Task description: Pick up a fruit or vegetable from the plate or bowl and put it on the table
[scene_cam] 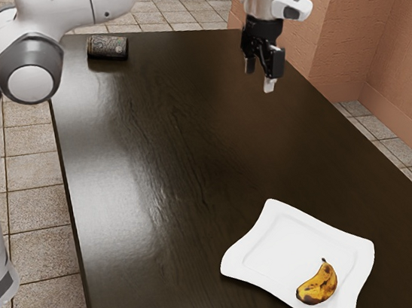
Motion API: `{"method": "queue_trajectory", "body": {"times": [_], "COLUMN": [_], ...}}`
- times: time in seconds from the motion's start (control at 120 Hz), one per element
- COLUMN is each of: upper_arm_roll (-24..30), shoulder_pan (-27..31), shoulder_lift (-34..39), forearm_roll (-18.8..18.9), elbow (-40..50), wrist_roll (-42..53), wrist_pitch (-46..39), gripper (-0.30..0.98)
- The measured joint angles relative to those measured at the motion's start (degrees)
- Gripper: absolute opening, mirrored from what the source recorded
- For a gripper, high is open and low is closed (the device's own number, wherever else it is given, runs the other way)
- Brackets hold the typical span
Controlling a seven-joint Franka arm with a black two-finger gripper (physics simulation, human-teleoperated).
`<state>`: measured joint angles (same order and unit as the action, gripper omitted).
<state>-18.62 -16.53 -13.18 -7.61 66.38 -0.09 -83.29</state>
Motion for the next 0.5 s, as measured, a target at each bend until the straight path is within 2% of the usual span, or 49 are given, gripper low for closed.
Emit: {"method": "queue_trajectory", "body": {"times": [0.183, 0.417, 0.5], "upper_arm_roll": [5.8, 11.9, 15.2], "shoulder_pan": [-0.9, -1.0, -1.7], "shoulder_lift": [0.2, 1.0, 1.1], "forearm_roll": [0.0, 0.0, 2.5], "elbow": [0.0, 0.2, 0.4], "wrist_roll": [-1.7, -11.2, -16.3], "wrist_pitch": [2.5, 5.5, 5.5], "gripper": [0.68, 0.68, 0.68]}}
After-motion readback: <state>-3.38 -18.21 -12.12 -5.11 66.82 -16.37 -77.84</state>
